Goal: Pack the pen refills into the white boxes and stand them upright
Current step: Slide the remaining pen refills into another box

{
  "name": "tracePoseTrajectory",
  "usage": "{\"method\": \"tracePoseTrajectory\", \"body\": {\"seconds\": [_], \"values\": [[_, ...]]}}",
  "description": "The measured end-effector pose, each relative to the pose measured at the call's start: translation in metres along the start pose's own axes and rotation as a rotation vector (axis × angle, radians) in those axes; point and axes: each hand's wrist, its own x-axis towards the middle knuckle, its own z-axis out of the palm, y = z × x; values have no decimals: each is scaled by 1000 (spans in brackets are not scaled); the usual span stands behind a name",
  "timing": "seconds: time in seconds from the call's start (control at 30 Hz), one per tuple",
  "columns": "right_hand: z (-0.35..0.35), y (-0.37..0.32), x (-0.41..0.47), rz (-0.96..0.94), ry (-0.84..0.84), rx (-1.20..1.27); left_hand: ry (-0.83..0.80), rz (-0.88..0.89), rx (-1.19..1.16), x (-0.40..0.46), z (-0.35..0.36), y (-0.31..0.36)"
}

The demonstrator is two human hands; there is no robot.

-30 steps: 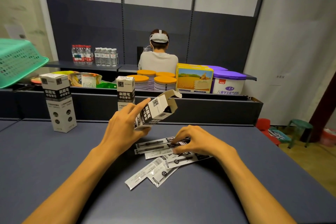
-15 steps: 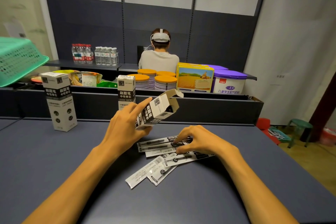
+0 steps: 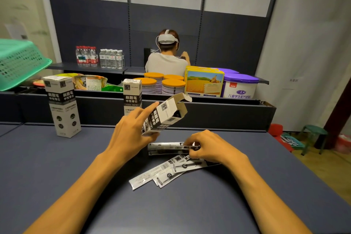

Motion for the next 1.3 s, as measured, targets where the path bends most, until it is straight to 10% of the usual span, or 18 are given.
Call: {"method": "tracePoseTrajectory", "body": {"seconds": [0.87,1.3], "values": [[4,3,-1,-9,35,36,5,-19,-23,-1,-1,1],[-59,22,-44,-92,444,328,27,-27,-13,1,-4,2]]}}
